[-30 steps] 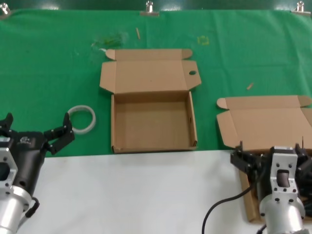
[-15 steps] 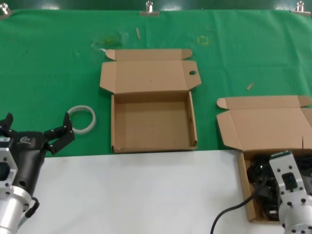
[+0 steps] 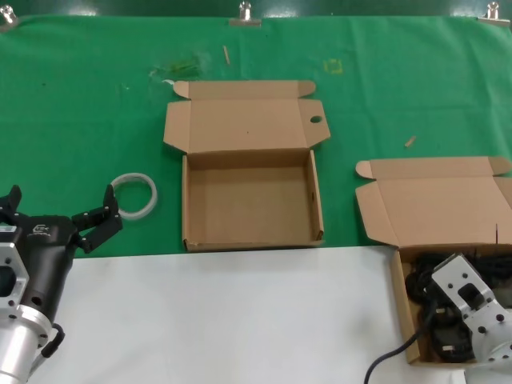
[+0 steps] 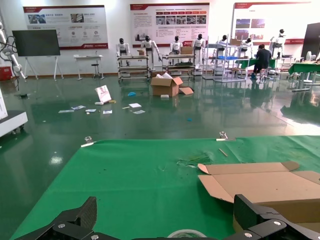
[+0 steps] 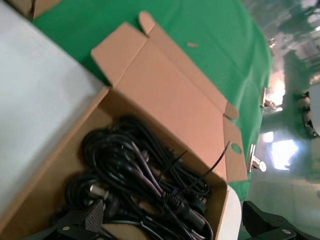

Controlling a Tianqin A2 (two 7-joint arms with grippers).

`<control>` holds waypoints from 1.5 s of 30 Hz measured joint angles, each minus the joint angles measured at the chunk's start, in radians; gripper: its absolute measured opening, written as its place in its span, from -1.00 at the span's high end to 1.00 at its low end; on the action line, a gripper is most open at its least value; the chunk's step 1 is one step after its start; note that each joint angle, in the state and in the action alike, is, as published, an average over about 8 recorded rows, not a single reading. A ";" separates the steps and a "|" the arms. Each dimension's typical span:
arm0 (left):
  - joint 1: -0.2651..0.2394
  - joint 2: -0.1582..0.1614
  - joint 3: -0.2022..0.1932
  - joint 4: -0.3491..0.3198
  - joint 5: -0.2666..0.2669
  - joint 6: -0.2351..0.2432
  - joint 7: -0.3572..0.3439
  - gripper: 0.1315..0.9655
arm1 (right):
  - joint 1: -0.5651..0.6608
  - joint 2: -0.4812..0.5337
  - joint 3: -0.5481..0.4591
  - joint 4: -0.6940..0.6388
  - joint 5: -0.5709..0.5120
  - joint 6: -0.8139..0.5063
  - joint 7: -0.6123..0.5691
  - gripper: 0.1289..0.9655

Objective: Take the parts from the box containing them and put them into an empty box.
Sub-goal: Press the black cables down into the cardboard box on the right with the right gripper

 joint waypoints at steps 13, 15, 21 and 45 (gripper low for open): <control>0.000 0.000 0.000 0.000 0.000 0.000 0.000 -1.00 | 0.052 0.000 0.041 -0.066 -0.001 0.010 -0.189 -1.00; 0.000 0.000 0.000 0.000 0.000 0.000 0.000 -1.00 | 0.058 0.000 0.045 -0.076 -0.003 0.009 -0.208 -1.00; 0.000 0.000 0.000 0.000 0.000 0.000 0.000 -1.00 | 0.077 0.000 0.055 -0.112 -0.006 0.006 -0.258 -1.00; 0.000 0.000 0.000 0.000 0.000 0.000 0.000 -1.00 | 0.120 0.000 0.087 -0.207 0.007 -0.040 -0.354 -0.74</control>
